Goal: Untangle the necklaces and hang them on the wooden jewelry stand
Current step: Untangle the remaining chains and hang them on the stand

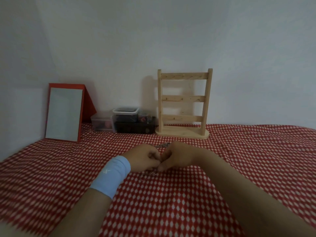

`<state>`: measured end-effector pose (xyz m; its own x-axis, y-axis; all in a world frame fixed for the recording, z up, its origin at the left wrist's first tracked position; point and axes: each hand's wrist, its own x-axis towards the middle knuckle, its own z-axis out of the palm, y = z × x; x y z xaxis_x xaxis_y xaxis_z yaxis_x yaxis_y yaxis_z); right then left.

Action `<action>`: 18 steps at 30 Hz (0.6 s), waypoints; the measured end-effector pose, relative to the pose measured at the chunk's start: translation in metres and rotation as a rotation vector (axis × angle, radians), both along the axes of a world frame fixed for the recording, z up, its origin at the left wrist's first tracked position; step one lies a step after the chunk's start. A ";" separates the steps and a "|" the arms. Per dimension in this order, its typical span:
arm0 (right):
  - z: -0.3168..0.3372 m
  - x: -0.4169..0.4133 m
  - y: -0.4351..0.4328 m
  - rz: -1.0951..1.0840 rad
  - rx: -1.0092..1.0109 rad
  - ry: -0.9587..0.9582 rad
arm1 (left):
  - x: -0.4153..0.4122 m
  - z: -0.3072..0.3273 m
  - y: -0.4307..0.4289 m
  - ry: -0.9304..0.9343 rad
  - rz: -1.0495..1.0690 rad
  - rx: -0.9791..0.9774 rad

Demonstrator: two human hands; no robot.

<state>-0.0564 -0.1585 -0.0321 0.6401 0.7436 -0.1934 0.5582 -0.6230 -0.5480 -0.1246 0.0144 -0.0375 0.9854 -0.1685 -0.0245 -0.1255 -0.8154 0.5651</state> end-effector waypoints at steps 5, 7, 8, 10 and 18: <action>0.015 0.002 -0.021 -0.116 0.309 0.241 | 0.002 0.007 0.001 -0.049 0.075 -0.398; 0.020 0.006 -0.031 -0.143 0.510 0.486 | 0.006 0.009 -0.001 -0.021 0.083 -0.589; 0.022 0.009 -0.036 -0.148 0.582 0.544 | 0.009 0.011 -0.002 0.000 0.085 -0.668; 0.024 0.015 -0.046 -0.163 0.643 0.548 | 0.013 0.013 -0.004 0.038 0.077 -0.726; 0.023 0.024 -0.060 -0.279 0.321 0.649 | 0.032 0.027 -0.040 -0.004 0.083 -0.579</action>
